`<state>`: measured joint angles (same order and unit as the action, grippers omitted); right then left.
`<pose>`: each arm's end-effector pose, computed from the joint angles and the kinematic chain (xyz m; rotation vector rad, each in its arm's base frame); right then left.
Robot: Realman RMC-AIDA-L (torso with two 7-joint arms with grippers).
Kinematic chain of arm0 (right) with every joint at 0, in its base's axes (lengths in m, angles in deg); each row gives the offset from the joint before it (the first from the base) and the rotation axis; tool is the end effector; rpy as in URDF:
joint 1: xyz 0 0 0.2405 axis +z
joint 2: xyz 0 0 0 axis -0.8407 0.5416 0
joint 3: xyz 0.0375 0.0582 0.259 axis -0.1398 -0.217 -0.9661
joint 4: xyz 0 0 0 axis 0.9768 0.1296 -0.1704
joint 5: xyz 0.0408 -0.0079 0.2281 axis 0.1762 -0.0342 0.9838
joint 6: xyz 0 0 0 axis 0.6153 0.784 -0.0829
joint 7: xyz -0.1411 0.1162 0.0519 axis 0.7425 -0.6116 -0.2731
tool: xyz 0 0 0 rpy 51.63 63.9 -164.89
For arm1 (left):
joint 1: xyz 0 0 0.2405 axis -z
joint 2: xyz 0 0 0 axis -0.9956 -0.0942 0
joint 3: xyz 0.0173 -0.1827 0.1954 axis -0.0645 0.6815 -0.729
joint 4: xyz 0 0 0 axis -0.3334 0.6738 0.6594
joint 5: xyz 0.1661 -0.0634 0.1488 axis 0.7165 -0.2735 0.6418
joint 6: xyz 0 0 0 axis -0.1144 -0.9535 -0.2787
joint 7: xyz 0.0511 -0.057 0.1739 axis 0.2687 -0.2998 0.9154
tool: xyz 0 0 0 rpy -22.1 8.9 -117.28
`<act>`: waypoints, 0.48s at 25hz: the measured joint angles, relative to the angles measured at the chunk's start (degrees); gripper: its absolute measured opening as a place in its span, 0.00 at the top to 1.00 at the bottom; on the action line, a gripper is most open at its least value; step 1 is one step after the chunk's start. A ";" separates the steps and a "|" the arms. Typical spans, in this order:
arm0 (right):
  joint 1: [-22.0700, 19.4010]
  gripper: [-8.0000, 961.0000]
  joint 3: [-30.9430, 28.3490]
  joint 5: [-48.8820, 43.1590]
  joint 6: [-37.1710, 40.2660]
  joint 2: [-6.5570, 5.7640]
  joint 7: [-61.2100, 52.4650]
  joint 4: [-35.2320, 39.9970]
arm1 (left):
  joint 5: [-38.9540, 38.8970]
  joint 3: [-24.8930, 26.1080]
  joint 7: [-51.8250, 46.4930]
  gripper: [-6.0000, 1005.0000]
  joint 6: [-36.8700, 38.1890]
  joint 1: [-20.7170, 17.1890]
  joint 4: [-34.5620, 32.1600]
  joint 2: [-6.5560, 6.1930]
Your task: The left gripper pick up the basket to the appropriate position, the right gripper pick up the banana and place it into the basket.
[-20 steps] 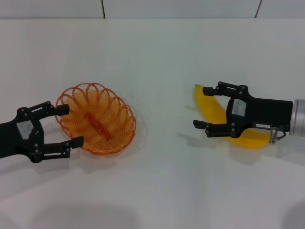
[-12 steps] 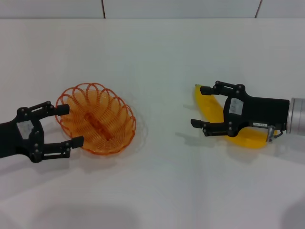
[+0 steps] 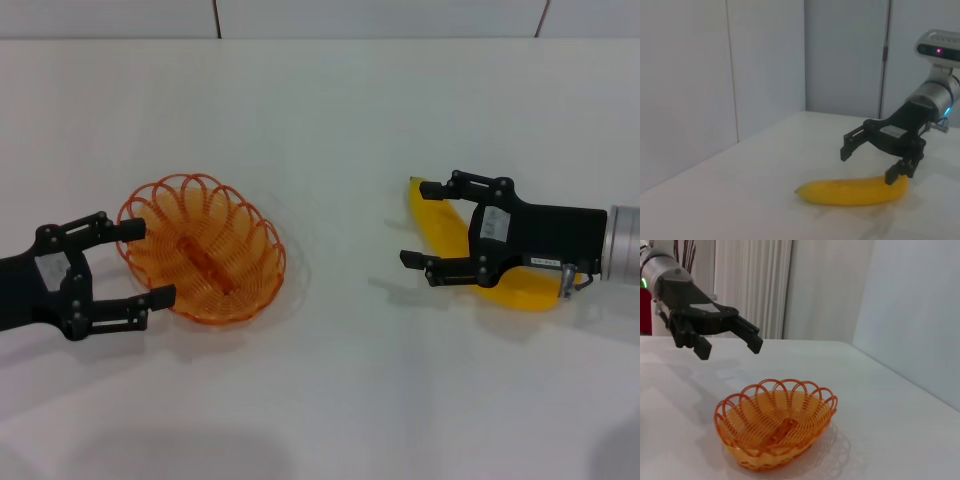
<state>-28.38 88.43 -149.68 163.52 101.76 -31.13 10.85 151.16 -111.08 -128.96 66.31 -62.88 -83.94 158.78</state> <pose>0.2960 0.3604 -0.0735 -2.6794 0.1207 0.5554 -0.3151 0.3215 -0.0074 -2.6923 -0.2960 -0.6532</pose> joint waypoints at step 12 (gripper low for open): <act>-0.16 0.08 0.00 0.00 0.00 -0.10 0.00 0.03 | -8.03 0.00 -36.00 0.11 -0.75 3.56 -21.38 -3.73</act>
<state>-28.55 88.44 -149.68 163.53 101.66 -31.13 10.87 143.13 -111.08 -164.96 65.56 -59.31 -105.32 155.05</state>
